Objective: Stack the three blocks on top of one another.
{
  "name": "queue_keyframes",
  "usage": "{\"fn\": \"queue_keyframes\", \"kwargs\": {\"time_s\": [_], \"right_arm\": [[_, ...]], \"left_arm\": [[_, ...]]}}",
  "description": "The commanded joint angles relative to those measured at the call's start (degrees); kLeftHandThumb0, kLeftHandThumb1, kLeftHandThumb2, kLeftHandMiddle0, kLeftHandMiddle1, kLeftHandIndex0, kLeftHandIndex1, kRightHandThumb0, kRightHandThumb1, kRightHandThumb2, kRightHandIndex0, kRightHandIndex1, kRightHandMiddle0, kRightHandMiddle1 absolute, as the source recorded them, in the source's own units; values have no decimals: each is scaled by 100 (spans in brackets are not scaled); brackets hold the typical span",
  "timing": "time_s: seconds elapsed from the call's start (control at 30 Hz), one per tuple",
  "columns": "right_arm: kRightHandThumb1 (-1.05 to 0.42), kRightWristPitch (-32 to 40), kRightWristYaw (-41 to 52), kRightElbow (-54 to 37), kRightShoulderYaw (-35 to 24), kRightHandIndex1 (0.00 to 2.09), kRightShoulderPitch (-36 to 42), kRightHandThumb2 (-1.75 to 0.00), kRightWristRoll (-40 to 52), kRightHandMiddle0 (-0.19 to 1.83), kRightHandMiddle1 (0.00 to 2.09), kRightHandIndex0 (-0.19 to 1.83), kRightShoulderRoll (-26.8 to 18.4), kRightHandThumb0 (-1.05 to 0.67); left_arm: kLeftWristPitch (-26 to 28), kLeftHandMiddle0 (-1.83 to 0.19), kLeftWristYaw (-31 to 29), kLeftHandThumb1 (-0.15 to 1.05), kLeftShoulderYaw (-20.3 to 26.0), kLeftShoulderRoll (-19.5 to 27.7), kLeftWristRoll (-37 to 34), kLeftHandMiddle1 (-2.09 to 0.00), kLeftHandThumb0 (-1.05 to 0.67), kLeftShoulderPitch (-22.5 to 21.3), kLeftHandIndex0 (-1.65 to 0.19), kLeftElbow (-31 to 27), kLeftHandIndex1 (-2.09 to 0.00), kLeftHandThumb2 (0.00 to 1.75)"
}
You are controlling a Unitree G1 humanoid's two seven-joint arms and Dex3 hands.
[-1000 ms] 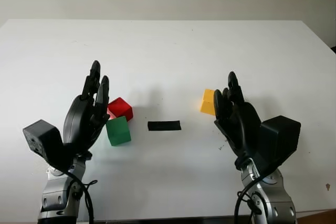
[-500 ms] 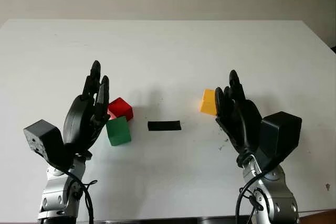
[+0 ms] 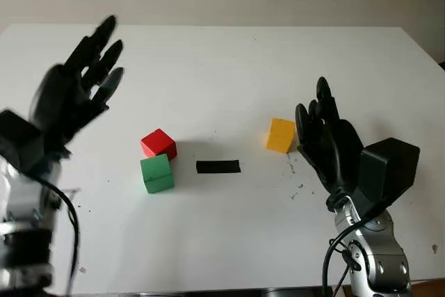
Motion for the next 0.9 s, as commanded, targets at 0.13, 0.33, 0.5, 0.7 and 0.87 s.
{"fn": "queue_keyframes", "kwargs": {"time_s": [0.13,0.33,0.5,0.7,0.87], "right_arm": [[-105,-43,-31,-123,-7,0,10,-53,-13,-17,5,-19,-22,-67],[-105,-236,-80,-105,0,1,20,-53,-89,-16,6,-19,-31,-64],[-105,-276,-92,-118,24,2,59,-53,-190,-15,6,-19,-44,-68],[-105,-333,-65,-116,25,1,110,-54,-155,-16,5,-19,11,-66],[-105,-188,-22,-139,34,0,101,-54,-128,-18,5,-19,-11,-68]], "left_arm": [[-456,-19,-550,92,-700,722,778,-1,-49,-888,-42,490,-8,4],[-1125,-7,-907,87,-1386,1055,1560,-1,-46,-1425,-39,836,-5,4],[-1913,-5,-589,83,-1786,1194,2300,-4,-51,-1636,-39,1033,-5,4],[-1955,5,-433,84,-2073,1306,3032,-2,-49,-1599,-32,684,-3,5],[-2115,9,-92,84,-2198,1354,3459,-3,-50,-1497,-29,483,-4,5]]}}
